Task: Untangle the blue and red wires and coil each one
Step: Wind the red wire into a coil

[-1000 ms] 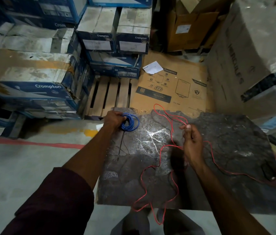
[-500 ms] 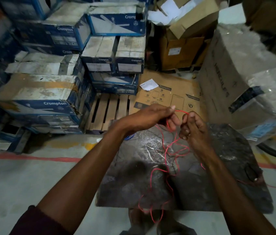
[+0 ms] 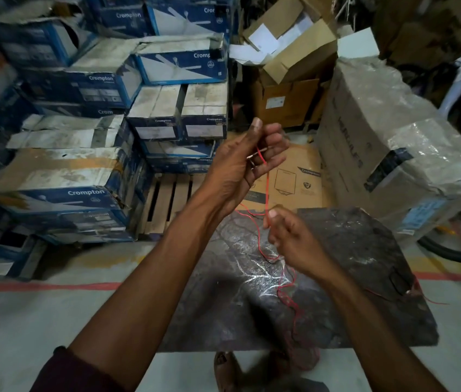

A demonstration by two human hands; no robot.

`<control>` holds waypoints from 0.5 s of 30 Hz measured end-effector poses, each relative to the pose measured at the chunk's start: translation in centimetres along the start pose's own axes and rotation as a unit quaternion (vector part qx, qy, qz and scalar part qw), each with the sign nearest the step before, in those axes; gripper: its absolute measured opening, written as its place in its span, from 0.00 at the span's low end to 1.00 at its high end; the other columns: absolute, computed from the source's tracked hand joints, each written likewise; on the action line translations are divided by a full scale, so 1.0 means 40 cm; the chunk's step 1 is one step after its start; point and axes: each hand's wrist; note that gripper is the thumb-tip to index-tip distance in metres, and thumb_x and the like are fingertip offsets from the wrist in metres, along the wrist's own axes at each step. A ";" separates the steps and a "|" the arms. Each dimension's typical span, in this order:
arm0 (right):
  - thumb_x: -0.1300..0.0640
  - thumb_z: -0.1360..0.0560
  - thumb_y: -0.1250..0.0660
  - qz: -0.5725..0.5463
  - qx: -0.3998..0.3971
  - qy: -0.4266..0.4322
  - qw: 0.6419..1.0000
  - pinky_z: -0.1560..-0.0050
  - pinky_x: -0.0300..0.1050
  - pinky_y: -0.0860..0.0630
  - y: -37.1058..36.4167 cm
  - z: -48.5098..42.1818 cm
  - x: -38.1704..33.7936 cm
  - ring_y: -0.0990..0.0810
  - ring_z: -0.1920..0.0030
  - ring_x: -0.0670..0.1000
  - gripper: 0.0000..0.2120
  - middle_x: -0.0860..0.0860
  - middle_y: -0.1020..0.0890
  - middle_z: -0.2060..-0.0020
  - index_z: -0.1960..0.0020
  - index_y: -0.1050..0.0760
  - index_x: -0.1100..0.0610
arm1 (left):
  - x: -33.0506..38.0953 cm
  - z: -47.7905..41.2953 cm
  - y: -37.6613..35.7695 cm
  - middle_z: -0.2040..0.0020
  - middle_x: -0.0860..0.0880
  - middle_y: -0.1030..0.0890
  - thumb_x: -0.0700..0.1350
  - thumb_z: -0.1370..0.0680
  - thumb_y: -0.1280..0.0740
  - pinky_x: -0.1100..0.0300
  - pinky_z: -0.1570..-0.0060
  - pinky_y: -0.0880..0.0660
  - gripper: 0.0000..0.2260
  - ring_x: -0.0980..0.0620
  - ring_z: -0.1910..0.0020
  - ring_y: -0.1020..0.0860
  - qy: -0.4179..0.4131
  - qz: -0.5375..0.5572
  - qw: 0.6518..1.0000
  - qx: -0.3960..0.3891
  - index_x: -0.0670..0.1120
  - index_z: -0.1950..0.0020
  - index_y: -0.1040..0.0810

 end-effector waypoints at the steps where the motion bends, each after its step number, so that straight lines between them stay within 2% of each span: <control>1: 0.45 0.14 0.46 0.061 0.001 0.027 0.998 0.69 0.38 0.35 -0.001 0.014 0.007 0.34 0.73 0.41 0.17 0.44 0.30 0.72 0.55 0.28 0.52 | -0.002 -0.002 0.001 0.50 0.44 0.15 0.48 0.15 0.41 0.48 0.36 0.24 0.17 0.43 0.42 0.18 -0.005 0.007 1.000 0.004 0.36 0.37 0.22; 3: 0.46 0.14 0.46 0.121 0.010 0.048 0.991 0.67 0.45 0.33 0.002 0.045 0.005 0.33 0.71 0.42 0.16 0.43 0.30 0.72 0.55 0.27 0.50 | -0.010 -0.004 0.005 0.44 0.42 0.16 0.46 0.15 0.43 0.47 0.33 0.26 0.15 0.41 0.37 0.20 -0.019 -0.011 1.000 0.005 0.37 0.37 0.23; 5: 0.45 0.14 0.45 0.165 0.016 0.067 0.984 0.65 0.50 0.31 0.013 0.072 -0.011 0.32 0.72 0.45 0.15 0.45 0.31 0.73 0.55 0.26 0.48 | -0.021 0.002 0.008 0.44 0.43 0.16 0.44 0.14 0.45 0.49 0.33 0.26 0.14 0.42 0.38 0.19 -0.043 -0.046 0.998 -0.004 0.39 0.38 0.23; 8: 0.40 0.16 0.47 0.218 0.018 0.082 0.972 0.65 0.49 0.29 0.035 0.109 -0.040 0.29 0.72 0.46 0.15 0.50 0.29 0.73 0.52 0.26 0.44 | -0.034 0.007 0.018 0.49 0.42 0.14 0.43 0.14 0.45 0.52 0.40 0.22 0.14 0.43 0.48 0.16 -0.071 -0.080 0.994 -0.004 0.37 0.36 0.25; 10: 0.39 0.16 0.47 0.243 0.018 0.087 0.966 0.65 0.49 0.28 0.054 0.131 -0.059 0.28 0.72 0.46 0.15 0.49 0.28 0.73 0.51 0.26 0.43 | -0.042 0.013 0.023 0.54 0.43 0.14 0.44 0.14 0.44 0.54 0.44 0.21 0.14 0.45 0.55 0.15 -0.080 -0.138 0.987 0.014 0.38 0.35 0.25; 12: 0.39 0.16 0.46 0.263 0.024 0.101 0.959 0.65 0.51 0.27 0.074 0.148 -0.083 0.26 0.70 0.47 0.14 0.47 0.26 0.71 0.49 0.25 0.43 | -0.053 0.025 0.025 0.60 0.45 0.15 0.43 0.15 0.41 0.54 0.47 0.20 0.14 0.47 0.59 0.15 -0.100 -0.224 0.969 0.023 0.38 0.37 0.22; 15: 0.44 0.16 0.43 0.293 0.044 0.140 0.945 0.64 0.49 0.27 0.103 0.162 -0.125 0.24 0.67 0.45 0.11 0.45 0.22 0.67 0.48 0.23 0.44 | -0.075 0.043 0.030 0.67 0.51 0.19 0.43 0.16 0.38 0.49 0.47 0.20 0.13 0.48 0.61 0.16 -0.130 -0.317 0.939 0.007 0.35 0.44 0.18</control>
Point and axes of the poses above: each hand's wrist, its own z-axis away from the middle knuckle, its own y-axis out of the back of the hand, x = y × z
